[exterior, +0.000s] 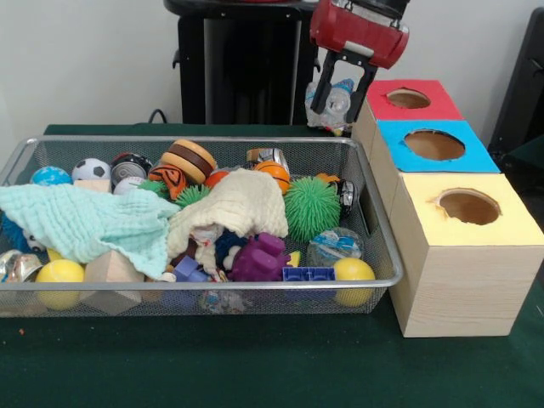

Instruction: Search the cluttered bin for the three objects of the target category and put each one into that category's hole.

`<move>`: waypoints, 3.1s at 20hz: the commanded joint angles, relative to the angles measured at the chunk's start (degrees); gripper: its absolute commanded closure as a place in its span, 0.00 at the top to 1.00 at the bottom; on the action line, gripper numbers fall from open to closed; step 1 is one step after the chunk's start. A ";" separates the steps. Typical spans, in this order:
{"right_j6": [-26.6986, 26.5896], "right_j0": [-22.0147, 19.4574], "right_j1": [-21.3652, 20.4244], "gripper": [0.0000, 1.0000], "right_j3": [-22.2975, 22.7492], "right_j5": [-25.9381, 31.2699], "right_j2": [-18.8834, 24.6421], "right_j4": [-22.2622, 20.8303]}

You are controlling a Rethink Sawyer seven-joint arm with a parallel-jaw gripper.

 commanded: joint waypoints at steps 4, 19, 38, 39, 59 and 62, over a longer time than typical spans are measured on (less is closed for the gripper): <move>11.05 0.37 -3.60 0.00 -1.34 11.93 7.33 5.39; 16.18 4.45 -2.85 0.00 -1.56 14.02 7.69 12.77; 20.57 7.02 4.55 0.00 7.43 0.17 9.95 23.18; 20.60 7.17 5.05 0.00 7.28 -0.48 9.87 23.08; 20.89 6.75 5.90 1.00 5.12 1.77 9.80 22.77; 20.51 7.12 6.00 1.00 4.87 1.15 9.18 22.17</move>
